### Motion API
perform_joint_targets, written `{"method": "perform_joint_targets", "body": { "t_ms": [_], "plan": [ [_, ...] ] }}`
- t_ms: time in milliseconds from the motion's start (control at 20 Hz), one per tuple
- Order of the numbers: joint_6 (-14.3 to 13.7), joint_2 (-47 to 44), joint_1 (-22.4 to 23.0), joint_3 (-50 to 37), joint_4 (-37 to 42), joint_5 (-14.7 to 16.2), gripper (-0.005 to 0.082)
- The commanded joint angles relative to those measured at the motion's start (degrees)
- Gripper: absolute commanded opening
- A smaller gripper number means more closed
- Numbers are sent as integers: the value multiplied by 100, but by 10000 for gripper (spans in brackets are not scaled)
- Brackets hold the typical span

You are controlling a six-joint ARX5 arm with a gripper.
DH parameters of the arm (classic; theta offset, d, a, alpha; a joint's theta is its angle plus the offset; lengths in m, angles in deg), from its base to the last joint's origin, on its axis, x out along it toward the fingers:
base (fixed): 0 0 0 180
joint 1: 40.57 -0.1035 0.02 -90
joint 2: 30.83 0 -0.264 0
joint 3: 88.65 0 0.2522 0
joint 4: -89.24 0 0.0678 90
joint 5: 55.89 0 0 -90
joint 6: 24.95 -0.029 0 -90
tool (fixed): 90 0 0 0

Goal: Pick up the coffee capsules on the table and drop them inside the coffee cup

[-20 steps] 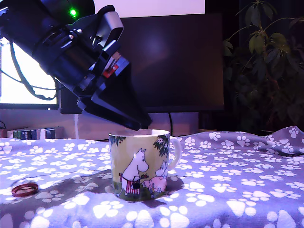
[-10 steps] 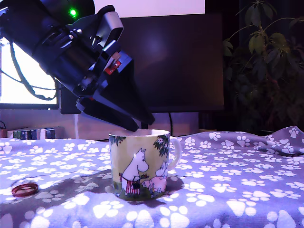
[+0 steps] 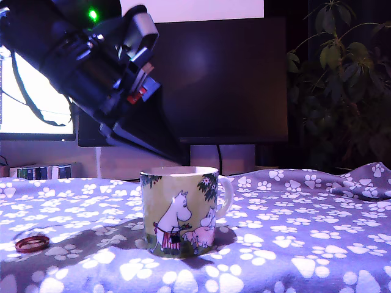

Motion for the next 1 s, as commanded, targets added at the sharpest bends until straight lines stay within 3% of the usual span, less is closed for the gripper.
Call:
{"method": "perform_joint_targets", "body": {
  "t_ms": [0,100,250,600,950],
  "plan": [
    [-24,321,13,-77,31,-199,-19],
    [-22,507,11,-81,26,-479,-19],
    [-20,706,-24,-105,26,-649,-19],
    [-17,1097,-531,-503,87,-697,-19],
    [153,1705,-1224,-1228,804,-704,-19]
  ]
}}
